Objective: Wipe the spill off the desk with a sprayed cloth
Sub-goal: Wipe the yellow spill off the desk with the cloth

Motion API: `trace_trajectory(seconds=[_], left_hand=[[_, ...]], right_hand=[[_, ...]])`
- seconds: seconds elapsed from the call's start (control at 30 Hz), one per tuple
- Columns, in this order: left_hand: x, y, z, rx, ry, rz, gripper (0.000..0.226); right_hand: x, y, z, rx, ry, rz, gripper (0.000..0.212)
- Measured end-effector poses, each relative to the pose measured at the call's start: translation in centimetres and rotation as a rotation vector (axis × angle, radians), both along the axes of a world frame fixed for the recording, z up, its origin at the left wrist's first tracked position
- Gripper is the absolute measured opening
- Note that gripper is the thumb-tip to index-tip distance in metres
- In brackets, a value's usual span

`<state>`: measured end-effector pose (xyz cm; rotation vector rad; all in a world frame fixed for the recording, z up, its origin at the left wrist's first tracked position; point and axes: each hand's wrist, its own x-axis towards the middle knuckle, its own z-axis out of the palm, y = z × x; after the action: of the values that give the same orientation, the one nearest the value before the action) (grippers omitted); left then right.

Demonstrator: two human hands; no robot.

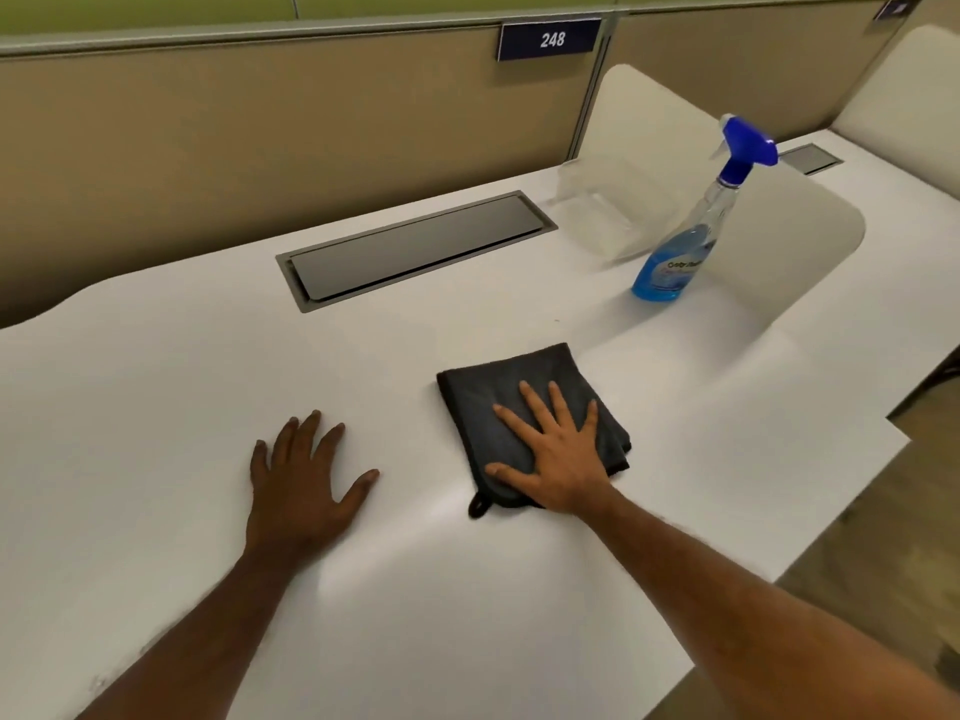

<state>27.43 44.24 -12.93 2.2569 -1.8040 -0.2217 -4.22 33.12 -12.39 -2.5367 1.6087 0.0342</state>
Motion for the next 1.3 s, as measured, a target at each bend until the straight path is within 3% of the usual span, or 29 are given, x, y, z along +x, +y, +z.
trace_trajectory(seconds=[0.17,0.33,0.4,0.5,0.67,0.87,1.0,1.17,1.3], left_hand=[[-1.4,-3.6,-0.1,-0.001,-0.005,-0.021,0.081],[-1.9,-5.5,0.0,-0.032,0.022,0.018,0.075],[-1.8,-5.7,0.0,-0.034,0.023,0.017,0.074],[-1.6,-5.6,0.0,-0.048,0.002,0.007,0.071],[-1.7,-5.6,-0.1,-0.06,-0.02,0.005,0.069],[-1.7,-5.4,0.1,-0.055,-0.039,0.003,0.071],[-1.8,-5.6,0.1,-0.051,-0.038,0.001,0.07],[-1.9,-5.6,-0.1,-0.024,-0.043,-0.003,0.068],[-1.8,-5.7,0.3,-0.029,-0.037,0.007,0.066]], right_hand=[[-0.5,-4.6,0.2,0.022,-0.017,-0.328,0.093],[-0.5,-7.6,-0.2,0.024,-0.016,0.047,0.086],[-1.4,-10.0,0.0,0.028,-0.019,0.002,0.087],[-0.4,-13.4,0.3,0.056,-0.018,-0.244,0.096],[1.6,-15.1,-0.3,0.024,-0.013,0.089,0.089],[3.2,-18.2,0.5,0.042,-0.029,-0.178,0.099],[5.8,-17.2,-0.1,0.017,-0.035,0.074,0.093],[7.2,-16.1,0.4,0.052,-0.046,-0.026,0.094],[8.3,-11.7,0.0,0.055,-0.056,0.139,0.091]])
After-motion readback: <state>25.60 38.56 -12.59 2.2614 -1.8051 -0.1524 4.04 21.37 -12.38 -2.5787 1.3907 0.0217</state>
